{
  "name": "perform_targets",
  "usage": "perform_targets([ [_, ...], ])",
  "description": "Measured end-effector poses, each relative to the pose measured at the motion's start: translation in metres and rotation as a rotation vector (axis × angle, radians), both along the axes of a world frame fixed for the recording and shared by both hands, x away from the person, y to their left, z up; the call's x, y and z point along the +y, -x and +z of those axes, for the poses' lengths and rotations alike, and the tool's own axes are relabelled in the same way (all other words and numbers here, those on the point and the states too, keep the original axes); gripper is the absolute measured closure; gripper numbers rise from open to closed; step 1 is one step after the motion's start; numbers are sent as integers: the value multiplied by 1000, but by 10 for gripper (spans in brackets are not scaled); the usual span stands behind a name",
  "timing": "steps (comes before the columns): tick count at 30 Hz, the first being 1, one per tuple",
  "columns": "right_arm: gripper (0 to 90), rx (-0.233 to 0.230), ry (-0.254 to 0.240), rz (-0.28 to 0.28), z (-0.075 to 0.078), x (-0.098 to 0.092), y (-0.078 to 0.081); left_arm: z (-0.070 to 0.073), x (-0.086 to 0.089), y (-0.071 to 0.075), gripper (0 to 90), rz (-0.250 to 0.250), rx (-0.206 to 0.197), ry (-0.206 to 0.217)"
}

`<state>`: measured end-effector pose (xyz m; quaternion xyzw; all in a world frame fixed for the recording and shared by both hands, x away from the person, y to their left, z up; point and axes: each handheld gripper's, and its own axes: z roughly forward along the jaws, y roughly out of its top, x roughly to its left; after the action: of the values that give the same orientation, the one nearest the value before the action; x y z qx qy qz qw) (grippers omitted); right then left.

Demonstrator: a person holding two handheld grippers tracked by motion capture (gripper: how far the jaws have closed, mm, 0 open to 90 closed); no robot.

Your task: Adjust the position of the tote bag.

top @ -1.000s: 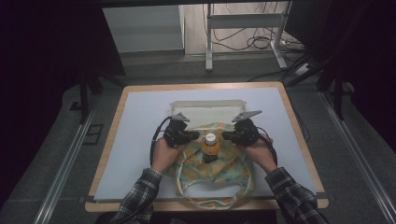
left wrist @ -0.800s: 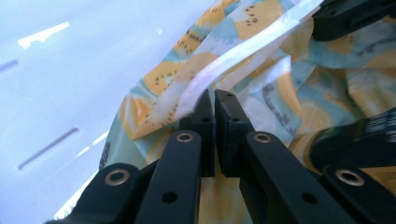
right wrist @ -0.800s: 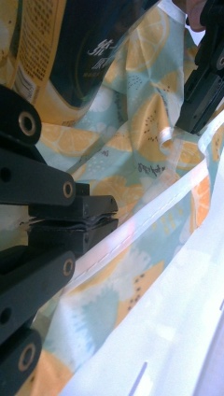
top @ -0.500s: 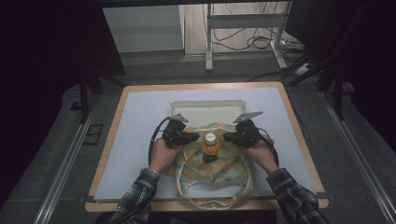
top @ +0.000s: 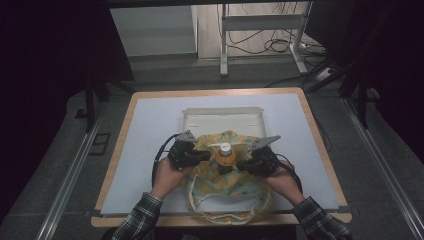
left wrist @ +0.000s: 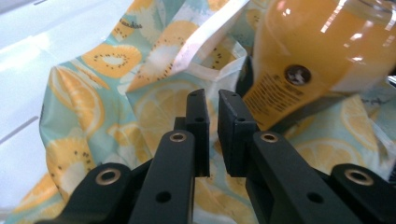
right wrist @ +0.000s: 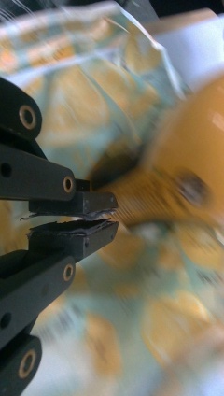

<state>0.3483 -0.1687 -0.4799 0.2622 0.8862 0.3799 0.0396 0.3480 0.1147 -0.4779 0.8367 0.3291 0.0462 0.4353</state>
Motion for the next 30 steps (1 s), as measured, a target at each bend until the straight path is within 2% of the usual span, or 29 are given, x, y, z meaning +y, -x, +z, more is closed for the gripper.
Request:
perform_targets([
  [3,833,29,22,42,-9,0,19,-3,0,2,827,4,3,-4],
  [5,833,31,31,49,-10,0,22,-4,1,1,827,3,8,-4],
  [8,838,47,72,66,-20,-1,32,-6,1,1,828,5,12,-5],
  [10,831,40,92,65,-24,-2,35,-7,1,3,820,4,13,1],
  [12,827,33,82,64,-22,-3,35,-6,1,4,812,2,10,4],
  [14,805,0,65,55,-17,-4,35,-4,2,9,806,-1,0,10],
  [15,787,-35,55,45,-12,-5,35,-4,2,11,791,-3,-8,10],
  [19,767,-53,39,34,-12,-6,35,-6,5,20,776,-7,-21,23],
  [30,641,-111,8,11,-8,-9,37,-11,9,46,667,-11,-65,21],
])
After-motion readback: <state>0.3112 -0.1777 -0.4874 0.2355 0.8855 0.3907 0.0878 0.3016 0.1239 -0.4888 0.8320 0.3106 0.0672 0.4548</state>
